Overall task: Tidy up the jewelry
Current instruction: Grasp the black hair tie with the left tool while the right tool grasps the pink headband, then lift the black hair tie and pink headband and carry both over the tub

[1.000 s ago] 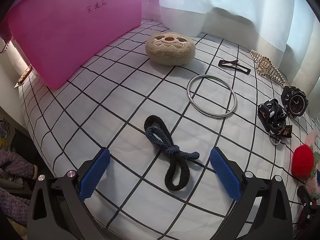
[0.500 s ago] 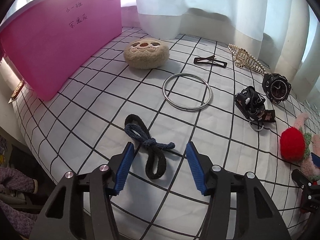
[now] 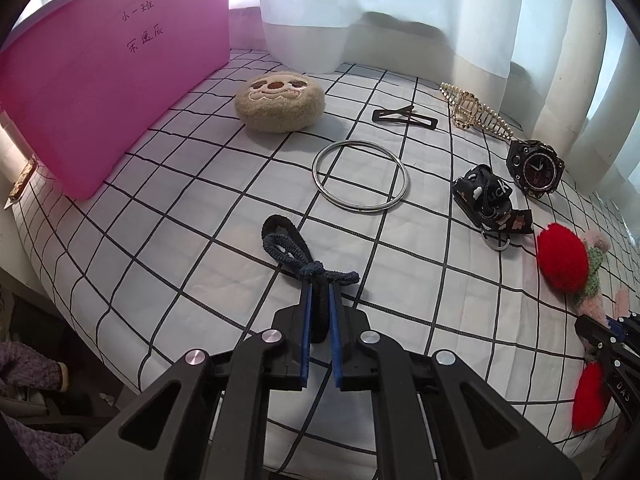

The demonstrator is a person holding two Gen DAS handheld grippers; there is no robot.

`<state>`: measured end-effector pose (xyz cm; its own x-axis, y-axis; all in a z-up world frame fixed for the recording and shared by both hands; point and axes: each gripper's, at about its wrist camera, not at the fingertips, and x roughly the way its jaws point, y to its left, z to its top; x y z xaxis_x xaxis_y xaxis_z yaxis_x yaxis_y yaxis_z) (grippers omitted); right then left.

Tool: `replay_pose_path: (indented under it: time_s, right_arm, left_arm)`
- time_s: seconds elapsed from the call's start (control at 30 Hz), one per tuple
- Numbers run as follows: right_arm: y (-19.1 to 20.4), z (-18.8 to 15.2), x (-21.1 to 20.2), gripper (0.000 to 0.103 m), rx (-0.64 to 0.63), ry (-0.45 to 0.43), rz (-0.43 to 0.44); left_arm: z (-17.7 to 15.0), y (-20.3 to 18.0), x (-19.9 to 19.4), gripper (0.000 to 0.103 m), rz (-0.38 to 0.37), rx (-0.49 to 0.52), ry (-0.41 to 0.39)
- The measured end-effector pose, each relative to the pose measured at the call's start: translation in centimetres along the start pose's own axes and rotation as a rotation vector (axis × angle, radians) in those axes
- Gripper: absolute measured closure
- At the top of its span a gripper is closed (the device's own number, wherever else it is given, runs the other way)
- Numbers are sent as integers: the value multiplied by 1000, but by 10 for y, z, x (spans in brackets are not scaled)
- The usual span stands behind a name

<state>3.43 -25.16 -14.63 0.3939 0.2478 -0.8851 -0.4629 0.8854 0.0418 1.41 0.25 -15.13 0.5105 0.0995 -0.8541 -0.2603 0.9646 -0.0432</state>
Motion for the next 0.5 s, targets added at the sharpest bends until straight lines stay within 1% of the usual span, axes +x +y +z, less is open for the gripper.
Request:
replay_pose_path:
  time_s: [0.23,0.33,0.43,0.5]
  right_arm:
    - [-9,-1,-19,92,87,-46,87]
    - [-14,1,-30,92,125,-69,124]
    - [-19,4,-41,92,167,-92,169]
    - [-21,6,-48,92,184,-108,188]
  left_arm:
    - [-7,15,-18,95,-26,-46,3]
    - [-7,13,-31,95,-31,-38,-13]
    - [-6,8,-44,95,-9,-14,-28]
    - [-3,8,-52,94,-21,-18,-31]
